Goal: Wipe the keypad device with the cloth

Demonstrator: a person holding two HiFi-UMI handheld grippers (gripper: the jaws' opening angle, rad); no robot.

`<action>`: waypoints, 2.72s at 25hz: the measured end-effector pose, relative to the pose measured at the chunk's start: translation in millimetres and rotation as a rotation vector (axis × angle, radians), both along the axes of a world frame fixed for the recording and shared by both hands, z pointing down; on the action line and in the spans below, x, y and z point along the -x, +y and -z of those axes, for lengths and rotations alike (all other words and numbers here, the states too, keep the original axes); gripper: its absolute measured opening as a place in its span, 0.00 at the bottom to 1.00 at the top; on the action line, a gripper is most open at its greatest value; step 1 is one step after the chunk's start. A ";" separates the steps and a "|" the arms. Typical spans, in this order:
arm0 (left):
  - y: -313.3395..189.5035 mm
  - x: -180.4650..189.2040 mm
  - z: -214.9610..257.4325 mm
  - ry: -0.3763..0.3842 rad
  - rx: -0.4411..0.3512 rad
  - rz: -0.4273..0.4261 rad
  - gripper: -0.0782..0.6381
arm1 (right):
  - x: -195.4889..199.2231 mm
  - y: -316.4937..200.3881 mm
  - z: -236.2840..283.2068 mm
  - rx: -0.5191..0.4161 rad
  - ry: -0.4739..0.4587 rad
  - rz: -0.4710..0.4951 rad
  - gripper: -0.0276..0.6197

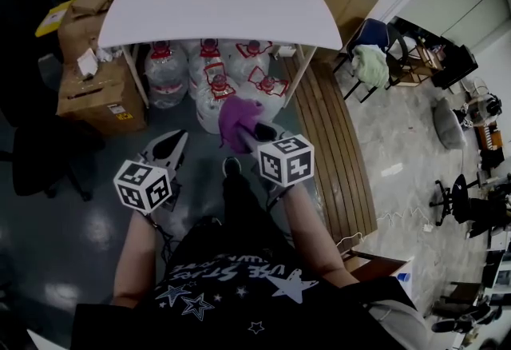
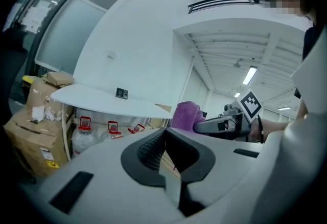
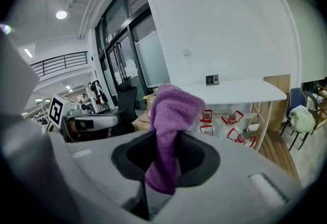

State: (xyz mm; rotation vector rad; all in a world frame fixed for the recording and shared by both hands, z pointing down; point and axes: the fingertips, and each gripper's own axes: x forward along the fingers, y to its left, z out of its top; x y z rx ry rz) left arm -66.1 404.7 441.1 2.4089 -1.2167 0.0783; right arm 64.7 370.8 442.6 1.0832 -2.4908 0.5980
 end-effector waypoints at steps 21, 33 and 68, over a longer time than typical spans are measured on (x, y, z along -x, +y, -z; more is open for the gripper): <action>-155.1 -7.1 -2.7 -0.032 -0.003 0.017 0.12 | -7.0 -172.8 -12.3 0.037 -0.068 0.003 0.19; -282.4 -12.5 2.1 -0.051 0.012 0.057 0.12 | -25.8 -296.4 -14.5 0.056 -0.062 0.029 0.19; -453.7 -15.1 -0.4 -0.033 0.029 0.145 0.12 | -48.4 -461.8 -34.3 0.055 -0.022 0.089 0.19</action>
